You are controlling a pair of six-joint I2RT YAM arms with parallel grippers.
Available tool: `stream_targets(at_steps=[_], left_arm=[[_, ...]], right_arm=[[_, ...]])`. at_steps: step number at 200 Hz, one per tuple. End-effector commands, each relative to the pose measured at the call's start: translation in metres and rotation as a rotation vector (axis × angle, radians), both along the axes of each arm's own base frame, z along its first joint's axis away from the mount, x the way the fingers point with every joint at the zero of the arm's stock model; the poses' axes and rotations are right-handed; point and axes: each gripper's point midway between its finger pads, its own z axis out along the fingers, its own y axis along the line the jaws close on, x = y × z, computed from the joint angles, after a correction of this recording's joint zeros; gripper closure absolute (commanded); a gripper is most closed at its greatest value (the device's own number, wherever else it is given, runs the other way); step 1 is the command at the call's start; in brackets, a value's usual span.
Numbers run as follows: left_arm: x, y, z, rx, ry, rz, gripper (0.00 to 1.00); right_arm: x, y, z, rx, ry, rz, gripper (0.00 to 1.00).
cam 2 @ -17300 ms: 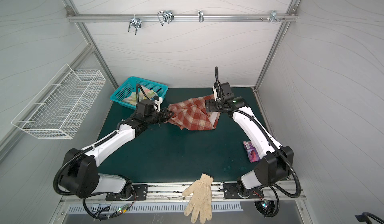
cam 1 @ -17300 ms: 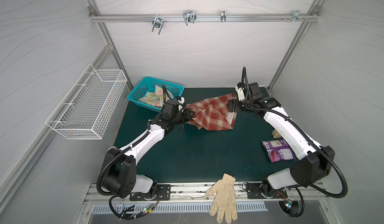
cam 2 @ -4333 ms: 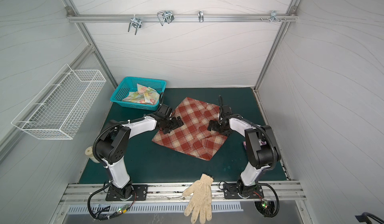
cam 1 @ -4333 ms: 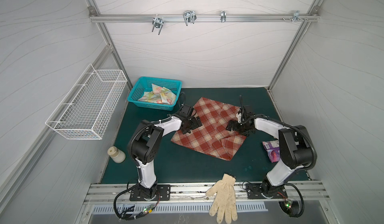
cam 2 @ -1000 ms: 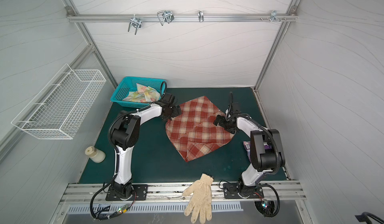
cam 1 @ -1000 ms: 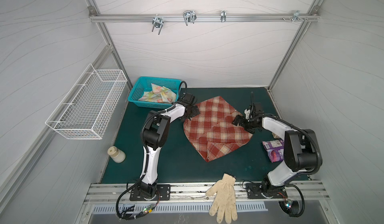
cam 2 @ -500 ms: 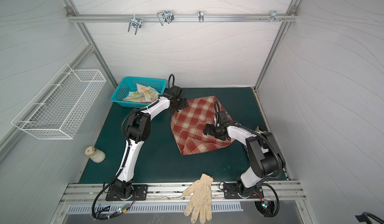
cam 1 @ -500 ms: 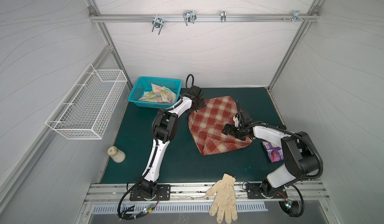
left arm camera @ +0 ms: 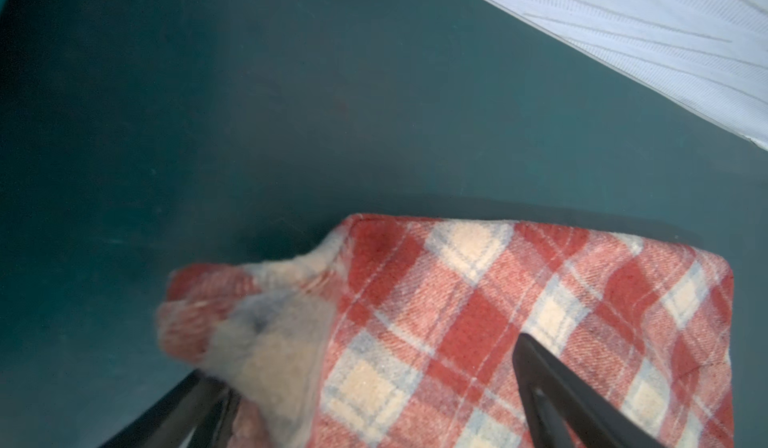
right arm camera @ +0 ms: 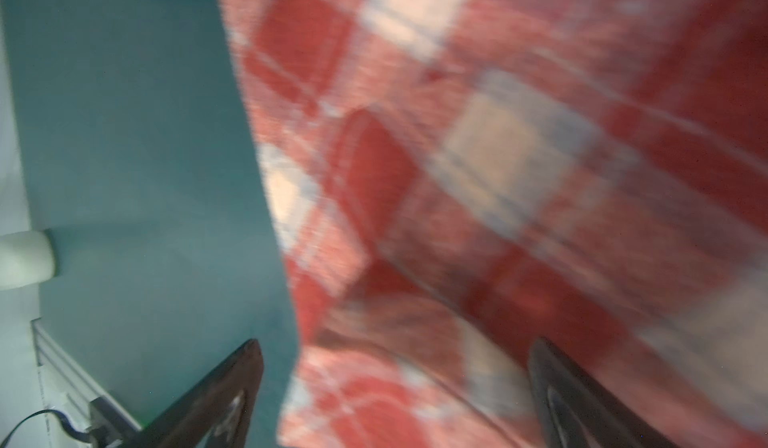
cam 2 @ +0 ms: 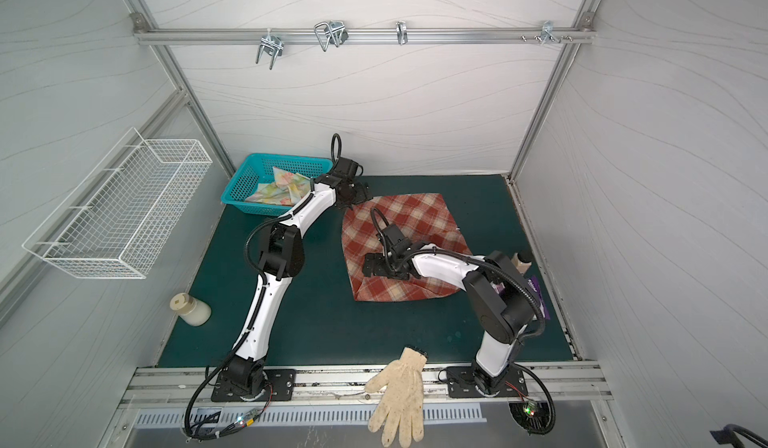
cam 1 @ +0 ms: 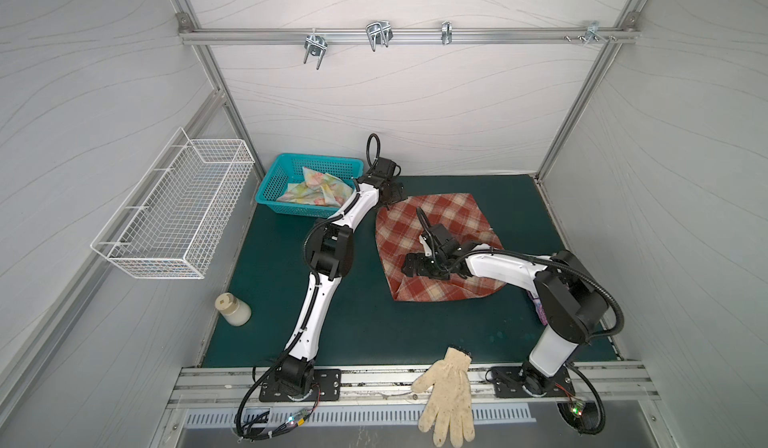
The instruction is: Fold and stack the skirts
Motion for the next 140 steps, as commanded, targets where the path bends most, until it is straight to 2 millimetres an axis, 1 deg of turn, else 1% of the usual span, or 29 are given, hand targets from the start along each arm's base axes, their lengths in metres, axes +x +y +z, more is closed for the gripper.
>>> stream_targets(at_steps=[1, 21, 39, 49, 64, 78, 89, 96, 97, 99, 100, 105, 119, 124, 125, 140], left_arm=[[0.008, 0.008, 0.065, -0.021, -0.111, -0.029, 0.01], [0.001, 0.014, 0.093, -0.032, -0.135, -0.042, 0.01], [-0.010, 0.020, 0.119, -0.023, -0.166, -0.043, 0.01], [-0.018, 0.023, 0.131, -0.029, -0.177, -0.039, 0.01], [-0.033, 0.028, 0.148, -0.034, -0.184, -0.029, 0.01], [-0.054, 0.030, 0.154, -0.069, -0.157, -0.024, 0.01], [-0.075, 0.028, 0.153, -0.119, -0.127, -0.030, 0.01], [-0.088, 0.027, 0.152, -0.156, -0.111, -0.026, 0.01], [-0.087, 0.026, 0.158, -0.167, -0.130, -0.026, 0.01], [-0.091, 0.025, 0.156, -0.178, -0.123, -0.026, 0.01], [-0.092, 0.025, 0.159, -0.186, -0.131, -0.025, 0.01], [-0.103, 0.024, 0.150, -0.207, -0.112, -0.022, 0.01], [-0.131, 0.017, 0.147, -0.273, -0.120, -0.028, 0.01], [-0.142, 0.015, 0.139, -0.285, -0.103, -0.029, 0.01], [-0.144, 0.015, 0.141, -0.289, -0.108, -0.033, 0.01], [-0.177, 0.004, 0.126, -0.305, -0.065, -0.061, 0.01]], right_arm=[[-0.007, 0.022, 0.005, 0.002, 0.015, 0.010, 0.01], [-0.015, 0.039, 0.017, 0.029, 0.000, 0.041, 0.01], [-0.019, 0.044, 0.029, 0.050, -0.018, 0.055, 0.01], [-0.018, 0.043, 0.040, 0.065, -0.046, 0.058, 0.01], [-0.017, 0.032, 0.061, 0.058, -0.116, 0.061, 0.01], [-0.015, 0.014, 0.083, 0.041, -0.205, 0.056, 0.01], [-0.012, -0.005, 0.097, 0.033, -0.261, 0.033, 0.01], [-0.008, -0.018, 0.103, 0.031, -0.280, 0.015, 0.01], [-0.008, -0.021, 0.103, 0.030, -0.282, 0.010, 0.01], [-0.006, -0.025, 0.105, 0.030, -0.290, 0.004, 0.01], [-0.005, -0.027, 0.106, 0.030, -0.291, 0.000, 0.01], [-0.002, -0.037, 0.110, 0.033, -0.300, -0.017, 0.01], [0.009, -0.068, 0.114, 0.043, -0.297, -0.070, 0.01], [0.014, -0.079, 0.113, 0.045, -0.288, -0.092, 0.01], [0.015, -0.081, 0.113, 0.045, -0.287, -0.096, 0.01], [0.030, -0.115, 0.112, 0.041, -0.274, -0.166, 0.01]])
